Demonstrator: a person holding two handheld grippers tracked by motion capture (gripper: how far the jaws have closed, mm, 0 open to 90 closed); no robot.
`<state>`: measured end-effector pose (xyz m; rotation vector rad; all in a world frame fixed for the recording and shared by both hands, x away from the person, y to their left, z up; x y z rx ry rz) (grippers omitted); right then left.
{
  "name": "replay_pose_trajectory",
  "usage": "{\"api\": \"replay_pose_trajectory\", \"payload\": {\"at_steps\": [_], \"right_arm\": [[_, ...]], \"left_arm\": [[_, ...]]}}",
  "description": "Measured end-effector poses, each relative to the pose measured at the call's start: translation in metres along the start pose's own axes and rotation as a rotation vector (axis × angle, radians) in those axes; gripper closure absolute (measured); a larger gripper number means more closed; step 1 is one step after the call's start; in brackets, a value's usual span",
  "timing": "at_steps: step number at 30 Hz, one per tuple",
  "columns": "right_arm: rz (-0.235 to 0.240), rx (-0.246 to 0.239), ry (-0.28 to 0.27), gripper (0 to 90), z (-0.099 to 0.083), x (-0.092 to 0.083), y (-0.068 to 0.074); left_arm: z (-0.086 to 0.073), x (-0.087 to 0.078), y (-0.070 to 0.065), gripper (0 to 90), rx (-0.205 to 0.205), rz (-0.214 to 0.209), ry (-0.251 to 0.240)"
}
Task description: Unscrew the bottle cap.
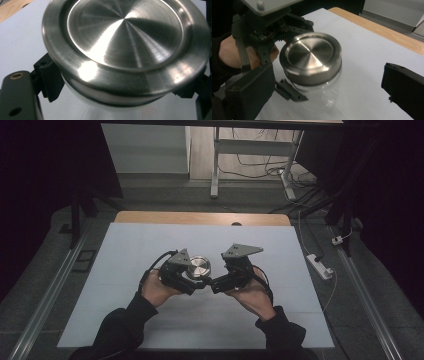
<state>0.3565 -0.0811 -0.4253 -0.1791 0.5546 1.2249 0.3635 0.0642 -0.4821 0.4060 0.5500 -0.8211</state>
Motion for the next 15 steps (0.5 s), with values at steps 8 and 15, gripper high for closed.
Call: {"api": "replay_pose_trajectory", "payload": {"at_steps": [8, 15], "right_arm": [[0.010, -0.008, 0.022, 0.0, 0.003, 0.020, 0.001], [0.021, -0.015, 0.039, 6.2, 0.002, 0.036, 0.000]], "left_arm": [[-0.001, 0.003, -0.002, 15.3, 0.010, 0.004, 0.019], [-0.001, 0.005, -0.005, 15.3, 0.021, 0.006, 0.036]]}}
Point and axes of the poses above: each handheld gripper's, and its own axes: x roughly forward along the jaws, z roughly out of its top, y roughly to its left, the point moved 5 cm from there along x, roughly forward along the jaws, and after that the axes turned 15 degrees about z, right-handed, at the moved point
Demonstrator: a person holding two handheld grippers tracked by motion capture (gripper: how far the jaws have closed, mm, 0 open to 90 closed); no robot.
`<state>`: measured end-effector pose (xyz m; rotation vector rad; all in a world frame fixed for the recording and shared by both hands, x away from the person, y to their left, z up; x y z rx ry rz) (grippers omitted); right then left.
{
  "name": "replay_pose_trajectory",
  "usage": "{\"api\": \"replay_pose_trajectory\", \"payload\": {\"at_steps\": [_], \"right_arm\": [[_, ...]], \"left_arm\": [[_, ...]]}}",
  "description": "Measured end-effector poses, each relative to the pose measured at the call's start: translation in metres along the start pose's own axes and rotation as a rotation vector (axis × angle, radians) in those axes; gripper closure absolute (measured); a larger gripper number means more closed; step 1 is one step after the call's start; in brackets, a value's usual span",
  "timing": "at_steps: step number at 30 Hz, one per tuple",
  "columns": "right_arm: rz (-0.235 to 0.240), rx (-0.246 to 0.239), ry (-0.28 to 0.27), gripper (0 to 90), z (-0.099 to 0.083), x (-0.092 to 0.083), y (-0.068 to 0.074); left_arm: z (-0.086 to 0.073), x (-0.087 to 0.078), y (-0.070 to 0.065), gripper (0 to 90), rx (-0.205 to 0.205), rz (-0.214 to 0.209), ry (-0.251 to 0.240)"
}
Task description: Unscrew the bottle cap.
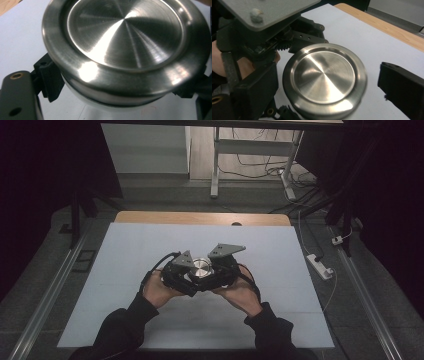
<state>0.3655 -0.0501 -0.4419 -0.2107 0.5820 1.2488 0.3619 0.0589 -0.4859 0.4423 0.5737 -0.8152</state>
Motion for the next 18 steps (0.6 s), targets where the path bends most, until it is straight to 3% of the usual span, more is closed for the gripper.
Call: {"api": "replay_pose_trajectory", "payload": {"at_steps": [4, 9, 10, 11, 14, 15, 16, 17, 18], "right_arm": [[0.028, -0.012, 0.001, 17.4, -0.001, 0.004, -0.001], [0.072, -0.030, -0.010, 18.0, 0.000, 0.002, 0.001], [0.102, -0.041, -0.016, 18.0, 0.001, -0.001, 0.002], [0.118, -0.047, -0.016, 18.0, 0.001, -0.002, 0.002], [0.196, -0.068, -0.012, 18.0, 0.002, -0.006, 0.003], [0.196, -0.068, -0.012, 18.0, 0.002, -0.006, 0.003], [0.254, -0.083, -0.006, 18.0, 0.002, -0.008, 0.004], [0.287, -0.095, 0.002, 18.0, 0.001, -0.009, 0.004], [0.323, -0.106, 0.010, 18.0, 0.001, -0.010, 0.005]], "left_arm": [[0.001, -0.001, 0.000, 15.3, 0.007, -0.013, -0.001], [0.002, -0.004, 0.000, 15.3, 0.024, -0.049, -0.012], [0.002, -0.007, 0.000, 15.3, 0.028, -0.077, -0.021], [0.002, -0.007, 0.000, 15.3, 0.028, -0.077, -0.021], [0.003, -0.013, -0.002, 15.3, 0.070, -0.147, -0.035], [0.003, -0.013, -0.002, 15.3, 0.070, -0.147, -0.035], [0.003, -0.015, -0.004, 15.3, 0.093, -0.184, -0.038], [0.003, -0.015, -0.004, 15.3, 0.093, -0.184, -0.038], [0.002, -0.017, -0.008, 15.3, 0.122, -0.228, -0.042]]}}
Point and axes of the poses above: each handheld gripper's, and its own axes: x roughly forward along the jaws, z roughly out of its top, y roughly to its left, the point moved 5 cm from there along x, roughly forward along the jaws, and after that the axes turned 15 degrees about z, right-handed, at the moved point
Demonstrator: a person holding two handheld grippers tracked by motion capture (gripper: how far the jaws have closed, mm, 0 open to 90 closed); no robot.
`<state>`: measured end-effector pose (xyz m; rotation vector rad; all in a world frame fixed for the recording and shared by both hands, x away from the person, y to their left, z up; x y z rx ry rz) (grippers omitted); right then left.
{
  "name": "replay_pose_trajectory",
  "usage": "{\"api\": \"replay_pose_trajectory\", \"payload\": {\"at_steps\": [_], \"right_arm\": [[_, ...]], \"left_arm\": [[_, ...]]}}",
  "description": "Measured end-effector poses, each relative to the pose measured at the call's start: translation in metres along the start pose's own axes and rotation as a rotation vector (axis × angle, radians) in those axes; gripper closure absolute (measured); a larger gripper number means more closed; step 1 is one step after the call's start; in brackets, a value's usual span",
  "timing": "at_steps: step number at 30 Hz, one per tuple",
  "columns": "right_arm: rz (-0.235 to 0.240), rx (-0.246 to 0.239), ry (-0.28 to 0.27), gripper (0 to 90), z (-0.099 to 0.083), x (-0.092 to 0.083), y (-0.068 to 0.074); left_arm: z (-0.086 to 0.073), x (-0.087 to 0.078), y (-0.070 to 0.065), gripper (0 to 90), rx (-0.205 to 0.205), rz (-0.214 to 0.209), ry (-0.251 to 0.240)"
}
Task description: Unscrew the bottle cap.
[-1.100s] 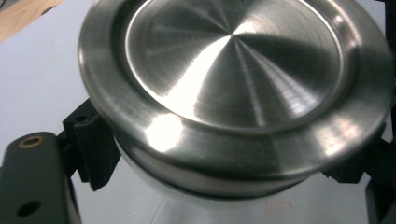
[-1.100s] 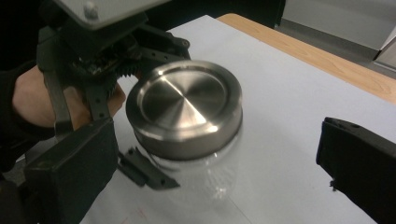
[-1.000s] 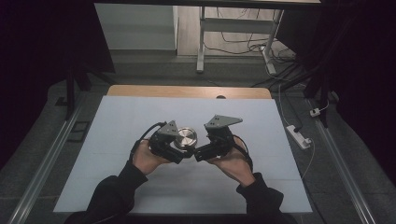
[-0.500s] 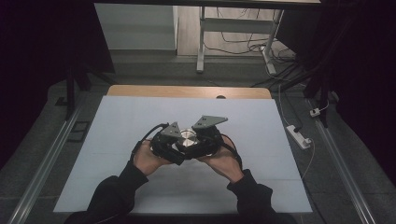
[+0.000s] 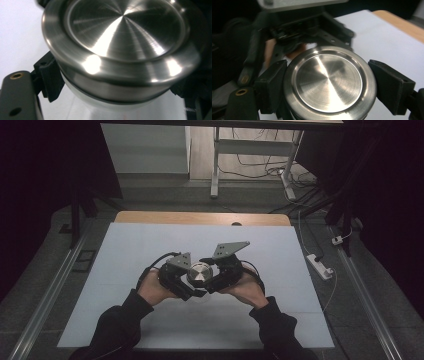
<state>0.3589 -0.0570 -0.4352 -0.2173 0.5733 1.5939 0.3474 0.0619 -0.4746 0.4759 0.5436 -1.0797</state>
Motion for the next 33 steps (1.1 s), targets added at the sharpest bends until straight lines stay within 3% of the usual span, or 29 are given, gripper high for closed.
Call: {"api": "replay_pose_trajectory", "payload": {"at_steps": [4, 5, 7, 8, 9, 10, 11, 12, 13, 15, 16, 17, 18, 21, 22, 26, 31, 33], "right_arm": [[0.135, -0.078, 0.031, 17.9, -0.004, -0.003, 0.006], [0.135, -0.078, 0.031, 17.9, -0.004, -0.003, 0.006], [0.182, -0.104, 0.029, 17.3, -0.006, -0.005, 0.008], [0.159, -0.081, 0.007, 9.7, -0.004, -0.008, 0.007], [0.135, -0.064, 0.004, 7.2, -0.002, -0.010, 0.006], [0.135, -0.064, 0.004, 7.2, -0.002, -0.010, 0.006], [0.070, -0.009, -0.023, 2.5, 0.003, -0.018, 0.004], [0.039, 0.013, -0.031, 1.4, 0.005, -0.020, 0.004], [-0.010, 0.039, -0.034, 1.2, 0.006, -0.022, 0.002], [-0.130, 0.071, -0.023, 1.2, 0.008, -0.024, 0.000], [-0.175, 0.079, -0.018, 1.2, 0.008, -0.023, 0.000], [-0.175, 0.079, -0.018, 1.2, 0.008, -0.023, 0.000], [-0.245, 0.079, -0.023, 3.5, 0.009, -0.018, 0.002], [-0.275, 0.071, -0.025, 5.4, 0.010, -0.012, 0.003], [-0.312, 0.061, -0.020, 6.4, 0.010, -0.005, 0.004], [-0.325, 0.054, 0.007, 11.6, 0.006, 0.003, 0.004], [-0.261, 0.040, -0.007, 17.3, 0.006, 0.003, 0.006], [-0.229, 0.029, 0.008, 17.4, 0.006, 0.001, 0.007]], "left_arm": [[0.000, 0.000, -0.009, 15.3, 0.055, -0.071, -0.014], [0.000, 0.000, -0.009, 15.3, 0.055, -0.071, -0.014], [0.001, 0.001, -0.010, 15.3, 0.049, -0.082, -0.031], [0.002, 0.000, -0.007, 15.3, 0.030, -0.060, -0.040], [0.002, 0.000, -0.007, 15.3, 0.030, -0.060, -0.040], [0.003, 0.000, -0.005, 15.3, 0.012, -0.030, -0.038], [0.003, -0.001, -0.001, 15.3, -0.015, 0.017, -0.034], [0.001, -0.002, 0.005, 15.3, -0.054, 0.074, -0.029], [0.001, -0.002, 0.005, 15.3, -0.054, 0.074, -0.029], [-0.001, -0.002, 0.012, 15.3, -0.111, 0.157, -0.015], [-0.001, -0.002, 0.012, 15.3, -0.111, 0.157, -0.015], [-0.001, -0.001, 0.014, 15.3, -0.126, 0.174, -0.009], [-0.002, 0.000, 0.014, 15.3, -0.135, 0.192, -0.002], [-0.002, 0.002, 0.013, 15.3, -0.135, 0.212, 0.014], [-0.001, 0.003, 0.012, 15.3, -0.124, 0.221, 0.021], [0.002, 0.003, 0.008, 15.3, -0.103, 0.207, 0.015], [0.003, 0.000, 0.006, 15.3, -0.086, 0.178, 0.006], [0.003, -0.002, 0.005, 15.3, -0.059, 0.121, -0.005]]}}
Point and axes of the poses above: each handheld gripper's, and its own axes: x roughly forward along the jaws, z roughly out of its top, y roughly to its left, the point moved 5 cm from there along x, roughly forward along the jaws, and after that the axes turned 15 degrees about z, right-handed, at the moved point
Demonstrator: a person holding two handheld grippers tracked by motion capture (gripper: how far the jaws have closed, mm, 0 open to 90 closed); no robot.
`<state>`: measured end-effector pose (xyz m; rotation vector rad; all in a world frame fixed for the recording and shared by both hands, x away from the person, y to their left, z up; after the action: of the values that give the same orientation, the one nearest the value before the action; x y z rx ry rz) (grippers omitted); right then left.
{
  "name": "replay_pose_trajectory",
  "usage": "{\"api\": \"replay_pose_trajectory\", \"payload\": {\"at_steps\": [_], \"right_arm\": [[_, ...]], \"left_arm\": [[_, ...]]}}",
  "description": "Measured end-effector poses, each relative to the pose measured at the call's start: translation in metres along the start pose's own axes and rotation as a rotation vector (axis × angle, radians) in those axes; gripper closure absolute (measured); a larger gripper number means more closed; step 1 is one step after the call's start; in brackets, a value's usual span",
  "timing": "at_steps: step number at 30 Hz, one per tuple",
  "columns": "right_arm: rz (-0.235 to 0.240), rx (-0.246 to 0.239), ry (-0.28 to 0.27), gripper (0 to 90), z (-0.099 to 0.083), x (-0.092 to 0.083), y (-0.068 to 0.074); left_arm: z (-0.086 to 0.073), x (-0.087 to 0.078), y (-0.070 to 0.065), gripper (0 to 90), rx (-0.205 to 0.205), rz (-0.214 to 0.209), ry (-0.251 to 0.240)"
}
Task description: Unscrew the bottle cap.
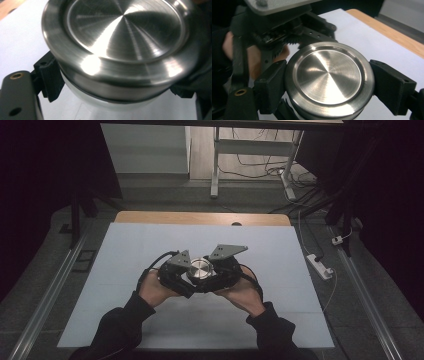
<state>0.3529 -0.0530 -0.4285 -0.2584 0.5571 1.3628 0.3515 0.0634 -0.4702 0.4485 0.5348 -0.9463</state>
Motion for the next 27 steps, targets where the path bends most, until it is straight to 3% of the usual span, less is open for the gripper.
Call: {"api": "replay_pose_trajectory", "payload": {"at_steps": [2, 3, 4, 8, 11, 12, 15, 16, 17, 18, 19, 20, 22, 27], "right_arm": [[0.024, -0.011, 0.003, 17.4, 0.000, -0.001, 0.001], [0.080, -0.035, 0.009, 17.5, 0.000, -0.003, 0.002], [0.118, -0.048, 0.013, 17.4, 0.000, -0.005, 0.003], [0.277, -0.107, 0.018, 17.4, -0.004, -0.012, 0.006], [0.329, -0.136, 0.016, 17.2, -0.006, -0.015, 0.007], [0.341, -0.137, 0.005, 16.1, -0.007, -0.017, 0.005], [0.266, -0.096, -0.040, 8.3, -0.003, -0.022, -0.001], [0.228, -0.079, -0.051, 7.7, -0.001, -0.025, -0.003], [0.184, -0.063, -0.060, 7.6, 0.001, -0.027, -0.005], [0.139, -0.046, -0.063, 7.5, 0.002, -0.028, -0.007], [0.101, -0.027, -0.066, 7.6, 0.003, -0.028, -0.007], [0.058, -0.004, -0.066, 7.9, 0.003, -0.026, -0.008], [0.002, 0.010, -0.061, 8.3, 0.003, -0.020, -0.008], [-0.056, 0.005, -0.034, 11.5, 0.002, -0.005, 0.000]], "left_arm": [[0.000, -0.001, -0.001, 15.3, 0.007, -0.020, -0.005], [0.000, -0.002, -0.002, 15.3, 0.018, -0.040, -0.010], [0.000, -0.005, -0.005, 15.3, 0.052, -0.090, -0.022], [0.000, -0.007, -0.013, 15.3, 0.103, -0.185, -0.052], [0.000, -0.007, -0.015, 15.3, 0.112, -0.205, -0.058], [0.001, -0.006, -0.014, 15.3, 0.098, -0.182, -0.057], [0.001, -0.006, -0.005, 15.3, 0.048, -0.084, -0.044], [0.001, -0.006, -0.005, 15.3, 0.048, -0.084, -0.044], [0.000, -0.005, -0.002, 15.3, 0.036, -0.037, -0.034], [-0.001, -0.004, 0.004, 15.3, 0.006, 0.060, -0.007], [-0.001, -0.004, 0.004, 15.3, 0.006, 0.060, -0.007], [-0.002, -0.002, 0.008, 15.3, -0.030, 0.109, 0.005], [-0.001, 0.000, 0.008, 15.3, -0.067, 0.128, 0.002], [0.000, 0.002, 0.004, 15.3, -0.044, 0.134, 0.020]]}}
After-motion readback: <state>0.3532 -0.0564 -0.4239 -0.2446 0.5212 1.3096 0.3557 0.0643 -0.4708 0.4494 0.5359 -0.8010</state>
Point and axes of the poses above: each handheld gripper's, and its own axes: x roughly forward along the jaws, z roughly out of its top, y roughly to its left, the point moved 5 cm from there along x, roughly forward along the jaws, and after that the axes turned 15 degrees about z, right-handed, at the moved point
